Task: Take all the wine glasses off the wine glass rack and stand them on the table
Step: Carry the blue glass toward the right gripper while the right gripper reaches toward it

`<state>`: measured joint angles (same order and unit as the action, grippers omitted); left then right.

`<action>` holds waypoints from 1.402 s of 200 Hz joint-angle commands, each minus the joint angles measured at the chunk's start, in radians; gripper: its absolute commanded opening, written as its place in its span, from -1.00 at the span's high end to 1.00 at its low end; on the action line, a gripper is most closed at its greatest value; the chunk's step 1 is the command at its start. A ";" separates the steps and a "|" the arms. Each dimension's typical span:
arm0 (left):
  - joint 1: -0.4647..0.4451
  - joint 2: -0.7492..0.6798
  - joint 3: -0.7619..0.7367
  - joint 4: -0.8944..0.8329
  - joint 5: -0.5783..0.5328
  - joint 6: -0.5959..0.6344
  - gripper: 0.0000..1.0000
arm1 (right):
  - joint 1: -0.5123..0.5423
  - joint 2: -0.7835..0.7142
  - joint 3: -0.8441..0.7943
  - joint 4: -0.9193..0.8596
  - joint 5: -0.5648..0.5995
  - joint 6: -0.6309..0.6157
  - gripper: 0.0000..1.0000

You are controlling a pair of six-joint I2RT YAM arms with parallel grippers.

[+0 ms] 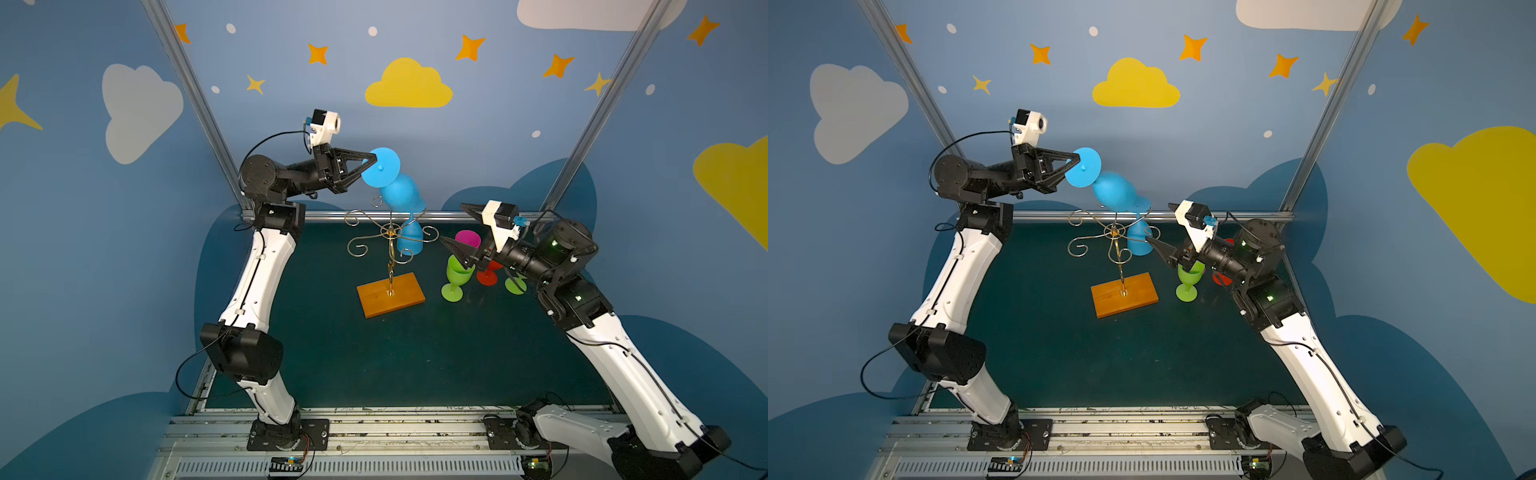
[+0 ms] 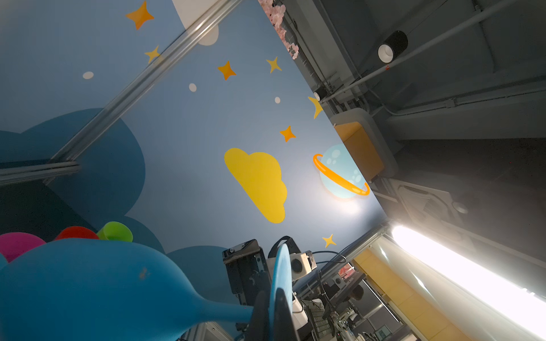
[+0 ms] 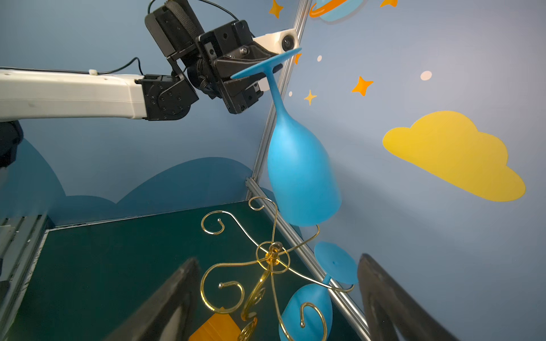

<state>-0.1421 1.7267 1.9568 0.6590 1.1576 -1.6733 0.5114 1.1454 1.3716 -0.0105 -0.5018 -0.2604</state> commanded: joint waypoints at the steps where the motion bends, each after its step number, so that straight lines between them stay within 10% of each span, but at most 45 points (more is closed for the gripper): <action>1: -0.021 -0.040 -0.008 -0.002 0.014 0.044 0.94 | 0.016 0.034 0.058 0.036 0.016 -0.038 -0.68; 200: -0.111 -0.039 -0.027 -0.015 0.012 0.055 0.94 | 0.114 0.350 0.272 0.053 0.135 -0.134 -0.71; 280: -0.108 -0.018 -0.003 -0.050 0.000 0.091 0.71 | 0.125 0.266 0.199 0.031 0.207 -0.085 -0.08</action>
<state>-0.2455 1.7042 1.9305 0.6178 1.1557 -1.6199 0.6308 1.4696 1.5967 0.0181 -0.3424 -0.3931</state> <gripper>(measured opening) 0.080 0.686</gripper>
